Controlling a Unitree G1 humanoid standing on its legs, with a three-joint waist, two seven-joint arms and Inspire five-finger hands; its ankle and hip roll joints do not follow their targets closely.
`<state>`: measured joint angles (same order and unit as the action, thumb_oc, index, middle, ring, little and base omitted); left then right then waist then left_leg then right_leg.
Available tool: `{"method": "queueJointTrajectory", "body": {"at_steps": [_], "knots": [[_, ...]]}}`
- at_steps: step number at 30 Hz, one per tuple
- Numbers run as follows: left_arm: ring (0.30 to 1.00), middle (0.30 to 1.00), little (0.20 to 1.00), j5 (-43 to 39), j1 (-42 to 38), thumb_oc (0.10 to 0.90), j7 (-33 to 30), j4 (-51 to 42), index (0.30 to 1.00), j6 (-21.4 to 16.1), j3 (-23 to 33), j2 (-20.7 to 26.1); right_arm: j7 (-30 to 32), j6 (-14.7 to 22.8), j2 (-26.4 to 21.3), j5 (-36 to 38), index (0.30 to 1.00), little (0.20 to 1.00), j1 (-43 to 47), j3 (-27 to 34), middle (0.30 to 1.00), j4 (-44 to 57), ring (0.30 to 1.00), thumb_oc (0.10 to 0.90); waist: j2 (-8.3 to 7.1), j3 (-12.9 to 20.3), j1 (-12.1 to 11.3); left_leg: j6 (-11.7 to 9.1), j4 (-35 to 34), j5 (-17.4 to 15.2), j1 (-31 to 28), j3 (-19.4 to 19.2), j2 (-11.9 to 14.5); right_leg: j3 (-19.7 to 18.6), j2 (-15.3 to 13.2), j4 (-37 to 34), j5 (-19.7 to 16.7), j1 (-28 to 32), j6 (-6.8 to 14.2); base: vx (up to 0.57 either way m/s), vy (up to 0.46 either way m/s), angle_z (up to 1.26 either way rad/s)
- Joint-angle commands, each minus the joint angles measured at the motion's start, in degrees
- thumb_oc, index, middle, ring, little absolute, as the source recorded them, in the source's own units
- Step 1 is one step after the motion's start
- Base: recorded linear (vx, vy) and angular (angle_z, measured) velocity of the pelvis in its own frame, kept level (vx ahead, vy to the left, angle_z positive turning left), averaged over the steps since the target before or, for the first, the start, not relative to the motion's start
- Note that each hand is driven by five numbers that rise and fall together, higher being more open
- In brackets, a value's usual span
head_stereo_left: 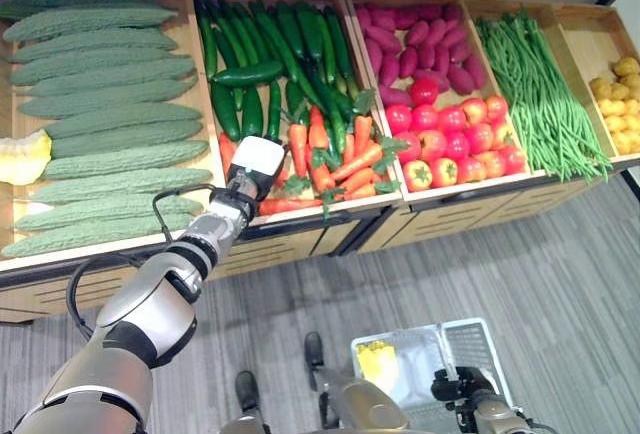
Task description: Get the vegetables into the basket
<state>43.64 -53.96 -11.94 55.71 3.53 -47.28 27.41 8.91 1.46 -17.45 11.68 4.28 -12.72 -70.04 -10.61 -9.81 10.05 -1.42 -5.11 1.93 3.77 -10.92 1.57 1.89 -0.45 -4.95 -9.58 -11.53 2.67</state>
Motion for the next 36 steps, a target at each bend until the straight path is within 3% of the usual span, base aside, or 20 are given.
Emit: {"method": "queueJointTrajectory", "body": {"at_steps": [1,12,20,25,30,35,36], "knots": [[1.0,1.0,1.0,-5.3,1.5,0.9,7.1,7.1,1.0,2.7,0.6,2.5,1.4,0.4,-3.1,0.8,0.3,0.3,1.8,1.5,0.3,0.8,0.3,0.4,0.09,-2.4,-0.5,-0.9,0.1,-2.1,0.1,2.4,0.8,0.0,0.8,-0.1,2.4,2.4,4.3,0.0,0.005,0.05],[1.0,1.0,1.0,-0.7,-0.3,0.9,14.0,7.1,1.0,0.5,-6.9,4.9,-0.8,-0.4,-4.4,-0.8,0.3,0.3,3.2,-0.7,0.3,0.5,0.3,0.4,-0.16,-1.9,-0.4,-0.9,0.1,-2.8,-0.9,1.8,1.0,-0.6,1.1,-0.1,2.6,2.9,4.4,0.01,0.007,-0.01],[1.0,1.0,1.0,-3.8,-3.0,0.9,15.7,0.0,1.0,0.2,-6.9,9.4,-2.6,-1.2,-3.9,-1.5,0.3,0.3,1.9,-1.4,0.3,0.7,0.3,0.4,-0.38,-0.1,-1.4,-1.0,0.1,-4.0,-3.6,1.8,0.9,-0.3,0.8,-0.1,3.5,5.4,4.8,0.02,-0.004,-0.04],[1.0,1.0,1.0,-5.1,-4.4,0.9,15.7,0.6,1.0,0.2,-6.4,10.5,-3.4,-1.7,-3.5,-2.0,0.3,0.3,1.4,-1.6,0.3,-0.2,0.3,0.4,-0.27,1.5,-1.8,-1.1,0.1,-4.4,-5.0,1.9,0.8,0.0,0.6,-0.1,3.9,6.9,4.9,0.05,0.0,0.0],[1.0,1.0,1.0,-4.8,-3.7,0.9,16.1,2.0,1.0,-0.8,-6.9,9.8,-5.0,-2.5,-2.6,-2.7,0.3,0.3,0.5,-1.7,0.3,-2.2,0.3,0.4,1.23,5.6,-1.9,-1.1,0.1,-5.3,-8.1,2.1,0.3,0.2,0.1,-0.1,4.7,10.1,5.2,0.05,0.035,0.08],[1.0,1.0,1.0,-5.5,-2.9,0.9,16.1,1.6,1.0,-1.4,-6.9,9.3,-5.7,-2.8,-2.9,-3.5,0.3,0.3,0.2,-1.9,0.3,-2.3,0.3,0.4,2.09,6.3,-2.1,-1.0,0.1,-5.6,-9.1,2.0,0.1,0.3,-0.2,-0.1,5.0,11.2,5.2,0.02,0.048,0.01],[1.0,1.0,1.0,-5.9,-2.4,0.9,16.2,1.8,1.0,-1.5,-6.7,8.3,-5.8,-3.0,-2.9,-4.2,0.3,0.3,-0.1,-1.7,0.3,-3.0,0.3,0.4,2.9,6.8,-2.2,-1.0,0.1,-5.7,-9.7,2.2,-0.1,0.4,-0.4,-0.1,5.2,11.9,5.2,0.0,0.05,0.04]]}}
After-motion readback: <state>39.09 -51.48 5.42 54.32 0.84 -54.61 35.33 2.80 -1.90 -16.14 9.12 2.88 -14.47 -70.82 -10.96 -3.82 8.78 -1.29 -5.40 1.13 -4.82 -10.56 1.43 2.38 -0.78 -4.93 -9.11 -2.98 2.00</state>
